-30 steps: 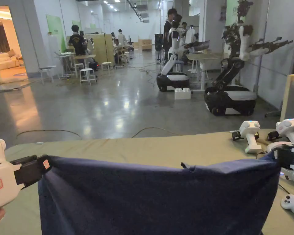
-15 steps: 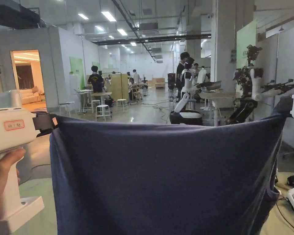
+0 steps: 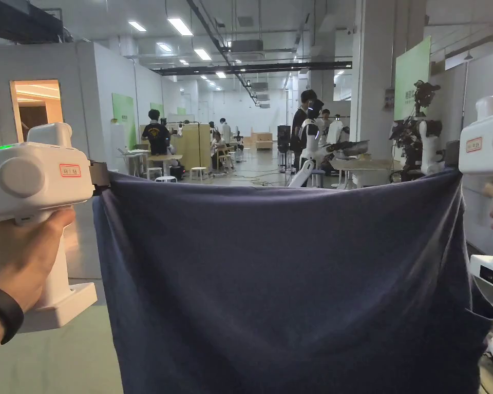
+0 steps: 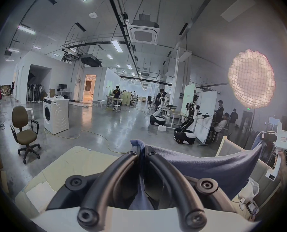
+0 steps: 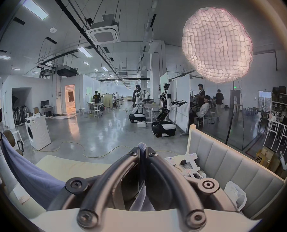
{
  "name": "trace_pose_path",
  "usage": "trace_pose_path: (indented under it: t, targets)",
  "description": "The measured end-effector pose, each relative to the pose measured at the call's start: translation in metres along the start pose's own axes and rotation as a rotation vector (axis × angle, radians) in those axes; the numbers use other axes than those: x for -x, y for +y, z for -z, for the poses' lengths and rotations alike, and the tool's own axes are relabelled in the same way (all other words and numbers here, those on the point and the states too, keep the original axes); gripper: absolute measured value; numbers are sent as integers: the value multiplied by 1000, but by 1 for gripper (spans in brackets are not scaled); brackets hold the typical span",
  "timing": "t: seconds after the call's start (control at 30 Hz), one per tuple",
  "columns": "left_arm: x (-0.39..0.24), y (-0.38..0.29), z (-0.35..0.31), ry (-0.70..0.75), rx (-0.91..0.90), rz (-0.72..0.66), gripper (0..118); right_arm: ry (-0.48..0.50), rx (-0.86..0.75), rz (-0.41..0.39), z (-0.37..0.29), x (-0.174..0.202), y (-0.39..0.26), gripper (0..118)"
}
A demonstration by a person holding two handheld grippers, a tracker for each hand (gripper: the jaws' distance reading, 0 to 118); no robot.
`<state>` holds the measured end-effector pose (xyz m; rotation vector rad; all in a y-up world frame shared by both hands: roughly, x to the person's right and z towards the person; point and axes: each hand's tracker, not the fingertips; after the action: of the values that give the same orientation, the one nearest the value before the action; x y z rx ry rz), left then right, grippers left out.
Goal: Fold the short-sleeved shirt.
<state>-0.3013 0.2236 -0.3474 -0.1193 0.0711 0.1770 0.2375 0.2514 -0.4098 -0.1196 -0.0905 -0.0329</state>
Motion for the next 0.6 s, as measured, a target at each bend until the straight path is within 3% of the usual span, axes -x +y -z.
trace_pose_path:
  t: [0.2, 0.43, 0.6]
  targets:
    - [-4, -13, 46, 68, 20, 82, 6, -5, -11, 0, 42, 12, -6, 5]
    - [-3, -16, 80, 57, 41, 24, 6, -6, -6, 14, 68, 19, -2, 5]
    - [-10, -38, 98, 73, 71, 89, 6, -11, 38, 24, 84, 18, -24, 5]
